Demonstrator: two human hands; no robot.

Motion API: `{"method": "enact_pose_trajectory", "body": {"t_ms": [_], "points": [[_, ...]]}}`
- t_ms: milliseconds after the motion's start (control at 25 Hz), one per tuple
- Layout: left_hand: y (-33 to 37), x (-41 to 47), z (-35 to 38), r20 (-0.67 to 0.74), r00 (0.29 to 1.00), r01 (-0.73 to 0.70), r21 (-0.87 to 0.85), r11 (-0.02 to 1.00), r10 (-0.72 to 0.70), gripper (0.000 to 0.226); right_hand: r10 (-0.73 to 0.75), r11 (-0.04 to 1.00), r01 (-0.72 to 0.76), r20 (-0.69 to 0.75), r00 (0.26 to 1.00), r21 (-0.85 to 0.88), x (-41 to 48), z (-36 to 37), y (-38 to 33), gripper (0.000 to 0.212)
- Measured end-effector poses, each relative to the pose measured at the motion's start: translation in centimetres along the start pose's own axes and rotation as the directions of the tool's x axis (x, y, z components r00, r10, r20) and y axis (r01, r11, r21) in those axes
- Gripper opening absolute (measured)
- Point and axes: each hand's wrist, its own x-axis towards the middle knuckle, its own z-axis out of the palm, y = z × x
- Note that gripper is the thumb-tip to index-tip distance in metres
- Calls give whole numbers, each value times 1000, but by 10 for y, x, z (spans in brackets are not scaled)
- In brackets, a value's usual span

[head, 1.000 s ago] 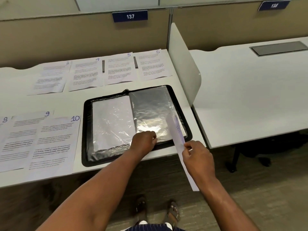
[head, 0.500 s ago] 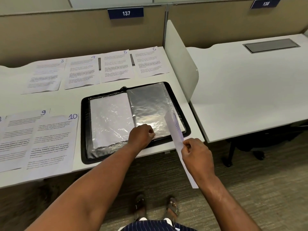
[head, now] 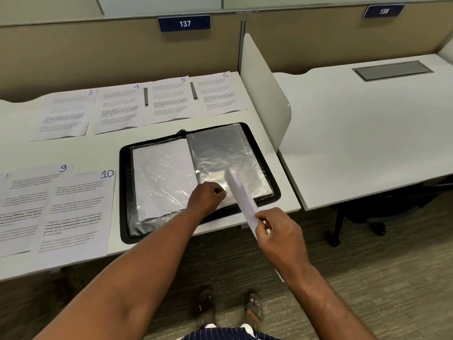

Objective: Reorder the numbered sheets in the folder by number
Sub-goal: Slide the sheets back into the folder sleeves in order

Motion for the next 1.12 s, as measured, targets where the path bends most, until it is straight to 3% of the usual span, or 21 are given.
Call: {"method": "enact_pose_trajectory", "body": {"t_ms": [80, 280, 360, 600, 760, 960, 1120], "points": [[-1, 2, -2, 8, 1000, 27, -62, 998, -26, 19, -51, 998, 52, 28, 998, -28, -7, 8, 3, 19], [-11, 4, -7, 5, 986, 154, -379, 913, -165, 13, -22, 994, 32, 96, 995, -105, -18, 22, 13, 20], [-12, 2, -8, -6, 985, 153, -403, 902, -170, 11, -11, 989, 29, 123, 992, -144, -18, 24, 13, 21], [-1, -28, 2, -231, 972, 19, -119, 993, -47, 16, 10, 971, 32, 172, 985, -236, -3, 27, 1, 24], [-7, -41, 12, -353, 926, -130, 31, 991, 133, 17, 42, 970, 0, 167, 985, -242, 13, 33, -10, 22], [-19, -32, 7, -358, 872, -212, 340, 916, 335, 9, 107, 965, -78, 101, 989, -252, 16, 31, 0, 17], [-19, -26, 7, -323, 847, -264, 432, 862, 422, 13, 82, 951, -49, 96, 992, -306, 14, 31, 4, 17]]}}
